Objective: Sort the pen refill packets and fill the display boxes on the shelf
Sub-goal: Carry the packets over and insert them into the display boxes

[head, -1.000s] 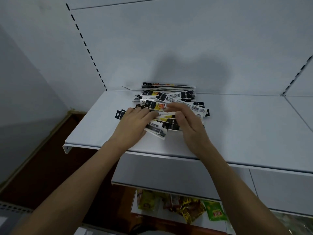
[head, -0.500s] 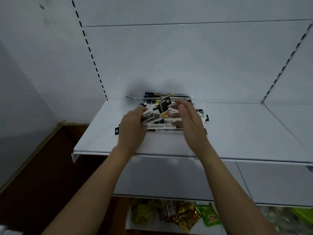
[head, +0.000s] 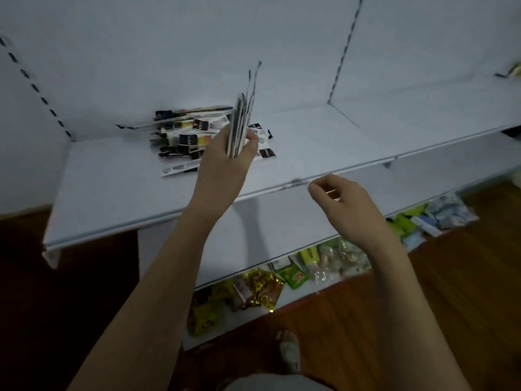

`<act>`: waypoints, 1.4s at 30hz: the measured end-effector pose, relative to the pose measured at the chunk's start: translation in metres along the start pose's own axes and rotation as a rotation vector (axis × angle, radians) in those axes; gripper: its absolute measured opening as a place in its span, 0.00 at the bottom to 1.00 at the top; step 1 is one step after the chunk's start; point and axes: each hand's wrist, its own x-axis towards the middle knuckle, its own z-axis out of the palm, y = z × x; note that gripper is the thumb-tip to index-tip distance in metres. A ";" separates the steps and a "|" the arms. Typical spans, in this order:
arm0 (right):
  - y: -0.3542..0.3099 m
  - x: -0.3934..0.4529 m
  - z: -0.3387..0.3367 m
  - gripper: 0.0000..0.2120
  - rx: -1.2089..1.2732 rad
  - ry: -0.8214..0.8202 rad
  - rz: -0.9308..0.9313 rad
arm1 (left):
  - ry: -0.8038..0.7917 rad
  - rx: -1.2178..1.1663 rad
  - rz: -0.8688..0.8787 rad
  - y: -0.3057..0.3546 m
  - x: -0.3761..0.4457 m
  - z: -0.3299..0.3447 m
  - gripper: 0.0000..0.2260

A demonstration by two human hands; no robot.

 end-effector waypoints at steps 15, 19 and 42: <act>0.182 -0.198 -0.109 0.17 -0.151 0.011 0.640 | -0.611 0.010 -0.203 -0.041 -0.123 0.220 0.06; 0.228 -0.241 -0.152 0.14 -0.130 0.027 0.722 | -0.755 0.059 -0.212 -0.034 -0.159 0.295 0.11; 0.450 -0.207 -0.414 0.13 -0.131 0.142 0.994 | -0.987 -0.010 -0.261 -0.004 -0.119 0.677 0.12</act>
